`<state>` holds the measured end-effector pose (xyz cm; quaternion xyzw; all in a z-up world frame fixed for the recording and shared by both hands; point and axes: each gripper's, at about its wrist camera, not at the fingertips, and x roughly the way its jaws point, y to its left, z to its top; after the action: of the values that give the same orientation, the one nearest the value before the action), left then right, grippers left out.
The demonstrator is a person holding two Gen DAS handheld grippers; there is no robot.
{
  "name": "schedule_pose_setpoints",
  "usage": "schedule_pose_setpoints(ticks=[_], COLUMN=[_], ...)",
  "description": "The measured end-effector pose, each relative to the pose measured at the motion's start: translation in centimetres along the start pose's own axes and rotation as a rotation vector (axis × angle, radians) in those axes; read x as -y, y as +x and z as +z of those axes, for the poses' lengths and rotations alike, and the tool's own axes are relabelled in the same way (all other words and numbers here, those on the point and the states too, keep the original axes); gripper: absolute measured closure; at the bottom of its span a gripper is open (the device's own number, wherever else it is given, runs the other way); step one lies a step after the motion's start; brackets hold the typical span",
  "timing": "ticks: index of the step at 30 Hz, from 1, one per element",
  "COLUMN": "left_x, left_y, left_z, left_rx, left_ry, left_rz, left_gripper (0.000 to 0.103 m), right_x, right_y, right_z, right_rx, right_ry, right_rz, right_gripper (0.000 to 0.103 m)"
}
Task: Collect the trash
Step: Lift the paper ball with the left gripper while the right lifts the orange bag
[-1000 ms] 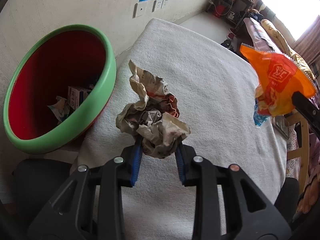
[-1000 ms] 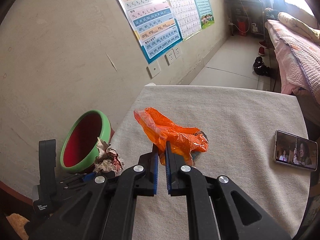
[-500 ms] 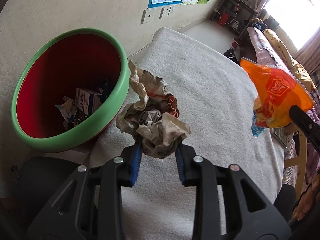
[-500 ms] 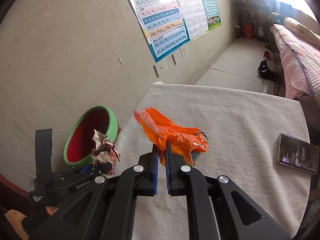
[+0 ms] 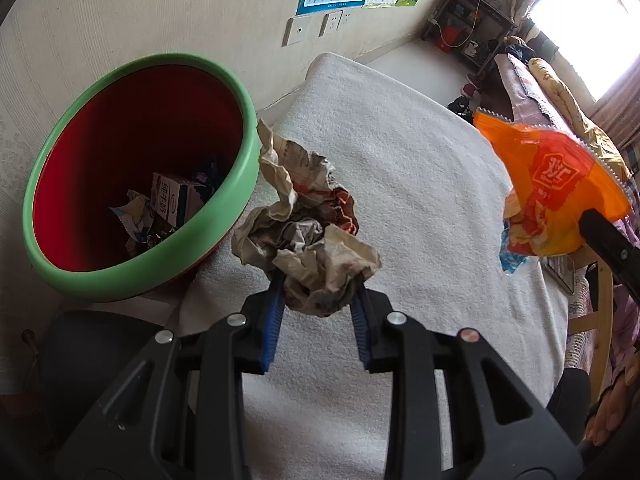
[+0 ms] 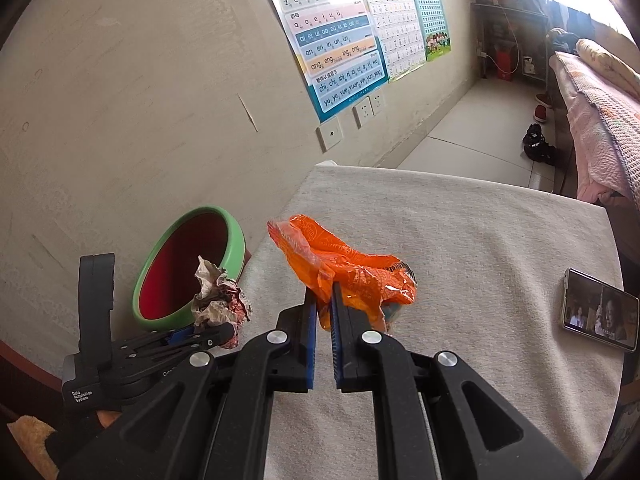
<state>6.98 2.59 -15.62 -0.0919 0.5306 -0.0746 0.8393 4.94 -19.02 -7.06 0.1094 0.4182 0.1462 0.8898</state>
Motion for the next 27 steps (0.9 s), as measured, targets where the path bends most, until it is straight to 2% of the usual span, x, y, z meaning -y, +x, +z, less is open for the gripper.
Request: schedule_pose_setpoints(ticks=[27], left_x=[-1.8], left_y=[-2.0], left_z=[0.4], left_rx=[0.068], left_ry=[-0.048], left_rz=[0.018], left_gripper=[0.074], right_x=[-2.6], right_y=[0.2], right_z=[-0.2], right_rx=[-0.015], right_ry=[-0.062], right_rz=[0.027], right_gripper=[0.096])
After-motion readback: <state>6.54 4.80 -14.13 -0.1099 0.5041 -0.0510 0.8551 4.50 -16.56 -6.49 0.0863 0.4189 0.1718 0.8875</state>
